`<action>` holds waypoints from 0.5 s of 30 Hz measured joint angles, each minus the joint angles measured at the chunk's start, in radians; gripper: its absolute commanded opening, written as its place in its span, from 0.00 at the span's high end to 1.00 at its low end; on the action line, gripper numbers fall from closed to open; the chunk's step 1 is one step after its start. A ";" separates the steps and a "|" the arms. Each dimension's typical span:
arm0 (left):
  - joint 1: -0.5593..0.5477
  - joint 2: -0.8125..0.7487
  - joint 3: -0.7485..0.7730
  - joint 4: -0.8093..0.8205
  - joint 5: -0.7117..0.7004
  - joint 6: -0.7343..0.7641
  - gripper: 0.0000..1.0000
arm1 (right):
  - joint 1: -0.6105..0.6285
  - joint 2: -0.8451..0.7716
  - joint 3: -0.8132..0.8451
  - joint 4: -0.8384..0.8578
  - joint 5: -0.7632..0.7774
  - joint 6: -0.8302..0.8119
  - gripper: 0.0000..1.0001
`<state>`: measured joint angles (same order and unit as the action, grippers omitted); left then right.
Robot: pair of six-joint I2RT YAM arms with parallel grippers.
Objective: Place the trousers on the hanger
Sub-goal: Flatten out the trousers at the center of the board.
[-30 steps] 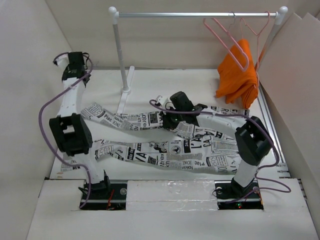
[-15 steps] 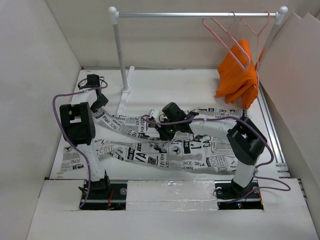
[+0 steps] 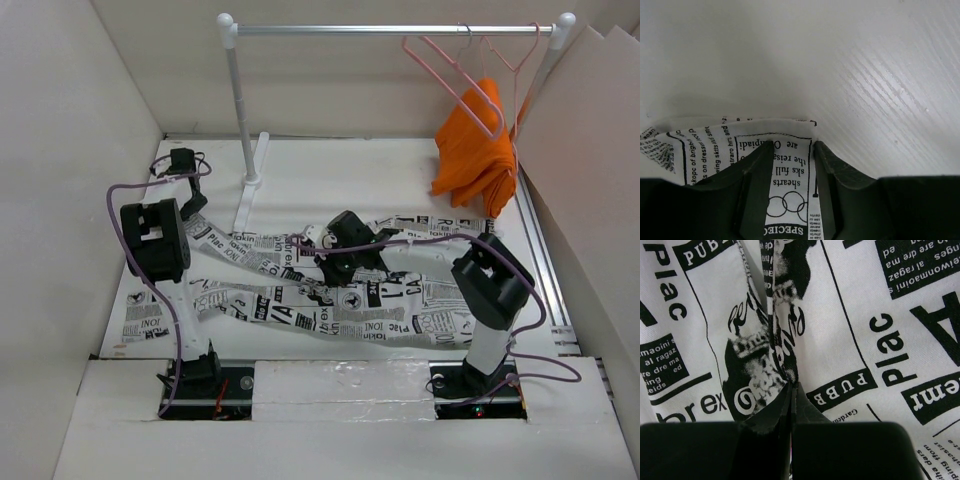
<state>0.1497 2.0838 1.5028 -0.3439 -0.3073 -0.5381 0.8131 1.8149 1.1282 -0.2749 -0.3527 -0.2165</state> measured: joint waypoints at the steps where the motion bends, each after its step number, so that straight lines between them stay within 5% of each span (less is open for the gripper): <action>1: -0.002 0.003 0.003 0.000 -0.006 0.004 0.71 | -0.001 0.000 0.000 0.001 0.000 0.001 1.00; 5: -0.003 0.008 0.009 0.003 -0.016 0.014 1.00 | -0.006 0.000 0.002 0.000 -0.001 0.003 1.00; 15: -0.004 0.016 0.117 -0.070 0.029 0.002 1.00 | -0.027 0.000 0.020 -0.005 -0.003 0.002 1.00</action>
<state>0.1459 2.0998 1.6199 -0.4137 -0.2783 -0.5365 0.7860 1.8145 1.1481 -0.2794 -0.3557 -0.2142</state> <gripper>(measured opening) 0.014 0.010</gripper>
